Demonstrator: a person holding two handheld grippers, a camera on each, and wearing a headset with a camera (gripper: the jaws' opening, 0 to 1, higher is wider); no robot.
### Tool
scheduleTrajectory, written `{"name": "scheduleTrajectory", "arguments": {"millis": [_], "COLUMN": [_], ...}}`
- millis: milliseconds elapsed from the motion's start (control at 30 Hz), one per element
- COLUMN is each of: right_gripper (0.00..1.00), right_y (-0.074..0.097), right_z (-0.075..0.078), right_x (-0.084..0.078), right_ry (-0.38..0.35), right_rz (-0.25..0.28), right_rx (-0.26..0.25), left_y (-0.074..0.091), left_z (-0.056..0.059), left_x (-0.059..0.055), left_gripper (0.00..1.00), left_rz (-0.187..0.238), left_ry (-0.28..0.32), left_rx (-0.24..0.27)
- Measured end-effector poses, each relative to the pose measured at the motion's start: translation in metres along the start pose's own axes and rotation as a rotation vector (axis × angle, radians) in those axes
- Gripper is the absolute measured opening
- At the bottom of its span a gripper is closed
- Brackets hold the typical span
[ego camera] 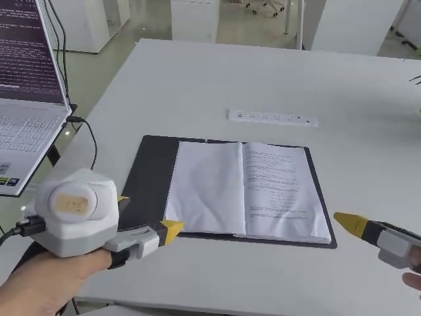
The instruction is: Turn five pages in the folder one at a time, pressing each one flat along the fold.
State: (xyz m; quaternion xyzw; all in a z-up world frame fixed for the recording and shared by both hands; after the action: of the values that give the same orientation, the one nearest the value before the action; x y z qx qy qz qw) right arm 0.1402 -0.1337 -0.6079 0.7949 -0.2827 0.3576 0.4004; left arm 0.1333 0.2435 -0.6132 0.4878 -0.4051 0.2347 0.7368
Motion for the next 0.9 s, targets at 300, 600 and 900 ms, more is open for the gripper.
{"name": "scheduleTrajectory", "arguments": {"millis": [300,600,900], "right_gripper": [0.58,0.57,0.55], "right_y": [-0.007,-0.014,-0.024], "right_z": [0.005,0.008,0.014], "right_x": [-0.010,-0.021,-0.030], "right_ry": [-0.018,-0.047,-0.070], "right_rz": [-0.020,-0.048,-0.057], "right_rx": [0.013,0.025,0.024], "left_y": [-0.011,-0.042,-0.090], "left_z": [0.000,0.016,0.033], "left_x": [-0.003,-0.004,-0.007], "left_gripper": [0.62,0.61,0.57], "left_rz": [-0.016,-0.032,-0.054], "left_ry": [-0.001,-0.039,-0.082], "left_rx": [0.007,-0.032,-0.078]}}
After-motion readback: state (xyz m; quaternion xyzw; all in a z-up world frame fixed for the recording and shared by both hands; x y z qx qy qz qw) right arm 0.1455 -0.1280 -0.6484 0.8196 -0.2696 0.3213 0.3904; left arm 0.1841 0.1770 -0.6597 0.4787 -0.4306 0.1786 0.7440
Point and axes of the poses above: the centre of the closed fingertips' face, and the gripper's own axes: y roughly backward along the fingers, z roughly to its right, x roughly out of its top, the point moved 8 cm from there along y, roughly backward along the fingers, and after that the axes turned 5 degrees about y, right-handed, at the moved point
